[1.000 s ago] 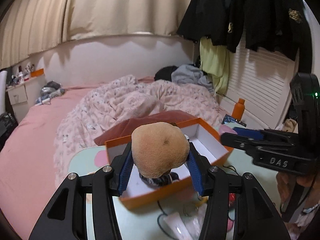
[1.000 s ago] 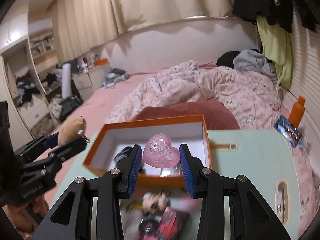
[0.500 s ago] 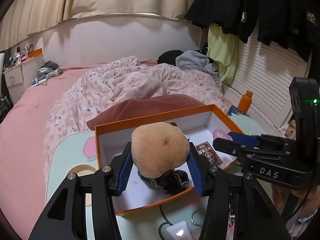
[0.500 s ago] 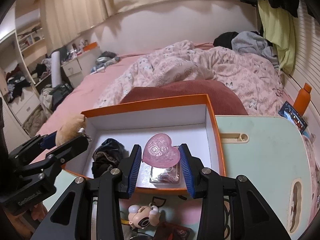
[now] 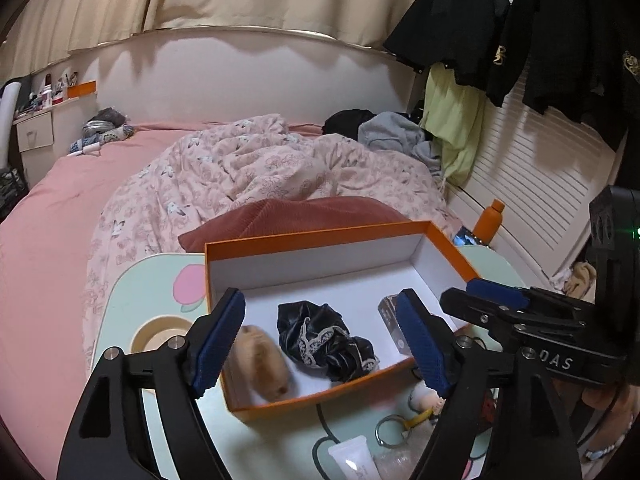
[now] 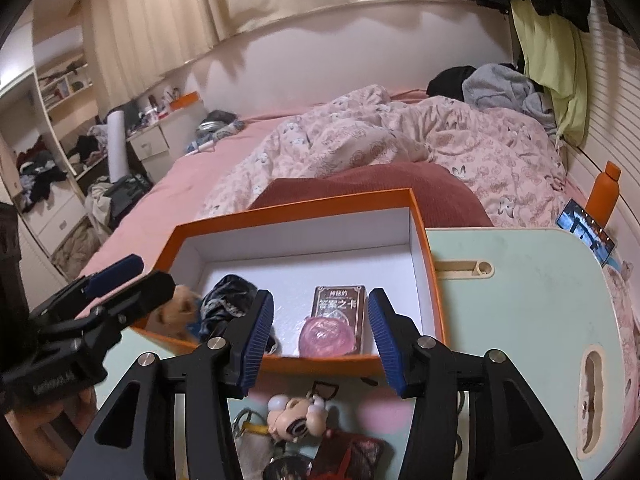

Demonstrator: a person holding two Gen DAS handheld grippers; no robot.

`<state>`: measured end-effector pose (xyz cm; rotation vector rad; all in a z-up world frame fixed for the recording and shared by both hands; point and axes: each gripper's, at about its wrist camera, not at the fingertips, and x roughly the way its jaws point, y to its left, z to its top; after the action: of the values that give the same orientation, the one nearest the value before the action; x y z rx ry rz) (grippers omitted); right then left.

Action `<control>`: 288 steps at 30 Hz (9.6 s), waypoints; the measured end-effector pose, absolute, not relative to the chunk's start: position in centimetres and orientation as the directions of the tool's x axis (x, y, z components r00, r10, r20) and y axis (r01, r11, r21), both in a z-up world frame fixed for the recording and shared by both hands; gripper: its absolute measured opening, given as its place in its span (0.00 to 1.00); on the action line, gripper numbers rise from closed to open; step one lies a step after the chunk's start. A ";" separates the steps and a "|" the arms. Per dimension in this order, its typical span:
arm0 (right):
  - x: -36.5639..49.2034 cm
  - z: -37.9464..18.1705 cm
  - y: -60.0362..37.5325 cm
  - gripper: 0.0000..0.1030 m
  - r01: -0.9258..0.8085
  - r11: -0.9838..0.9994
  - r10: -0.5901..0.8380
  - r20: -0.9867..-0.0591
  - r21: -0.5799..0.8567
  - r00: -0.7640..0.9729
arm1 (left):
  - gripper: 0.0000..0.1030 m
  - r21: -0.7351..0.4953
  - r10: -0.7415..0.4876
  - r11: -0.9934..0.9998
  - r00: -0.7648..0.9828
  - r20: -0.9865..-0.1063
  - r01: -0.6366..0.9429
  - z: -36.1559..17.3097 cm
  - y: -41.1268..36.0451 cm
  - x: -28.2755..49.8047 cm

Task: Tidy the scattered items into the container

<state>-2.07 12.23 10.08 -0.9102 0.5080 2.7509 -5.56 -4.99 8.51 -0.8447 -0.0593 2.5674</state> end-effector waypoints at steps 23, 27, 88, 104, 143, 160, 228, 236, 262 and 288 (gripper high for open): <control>8.7 2.6 10.1 0.62 -0.390 -0.915 0.169 -0.776 0.106 -0.607 | 0.76 -0.087 0.290 -0.935 -0.597 -0.748 -0.344 -0.1 -8.0 4.8; 8.5 2.1 9.2 0.76 -0.397 -0.917 0.228 -0.777 0.031 -0.586 | 0.77 -0.026 0.249 -0.937 -0.615 -0.748 -0.348 -0.7 -7.2 5.2; 4.7 4.3 11.7 0.39 -0.464 -0.836 0.107 -0.743 0.292 -0.661 | 0.87 0.008 0.220 -0.940 -0.627 -0.748 -0.340 -1.0 -6.8 5.5; 7.3 4.4 10.5 0.39 -0.456 -0.850 0.160 -0.695 0.263 -0.701 | 0.87 -0.057 0.375 -0.869 -0.578 -0.725 -0.491 1.9 -3.3 5.2; 7.1 7.0 10.1 0.39 -0.399 -0.872 0.147 -0.627 0.283 -0.765 | 0.20 -0.082 0.427 -0.869 -0.654 -0.624 -0.488 6.1 -5.2 5.1; -4.5 11.4 11.1 0.39 -0.334 -0.928 0.176 -0.598 0.163 -0.782 | 0.20 -0.062 0.390 -0.898 -0.721 -0.573 -0.436 8.4 -2.9 -6.2; 6.4 2.0 9.6 0.99 -0.431 -0.902 0.241 -0.787 0.035 -0.567 | 0.98 0.013 0.229 -0.920 -0.563 -0.794 -0.391 -0.7 -3.0 3.6; 6.3 1.8 9.6 1.00 -0.429 -0.903 0.239 -0.789 0.034 -0.565 | 0.99 0.014 0.226 -0.921 -0.561 -0.797 -0.390 -0.9 -3.0 3.7; 5.8 1.5 9.8 1.00 -0.410 -0.912 0.221 -0.800 0.034 -0.558 | 1.00 0.012 0.272 -0.882 -0.531 -0.802 -0.470 -0.8 -1.9 4.6; 6.6 1.8 9.8 0.88 -0.445 -0.895 0.251 -0.779 0.040 -0.575 | 0.31 -0.023 0.373 -0.873 -0.636 -0.676 -0.488 3.5 -2.3 7.8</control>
<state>6.57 9.77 1.84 -1.1658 0.3254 2.4621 7.81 -2.31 3.46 -0.9680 0.2222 2.4669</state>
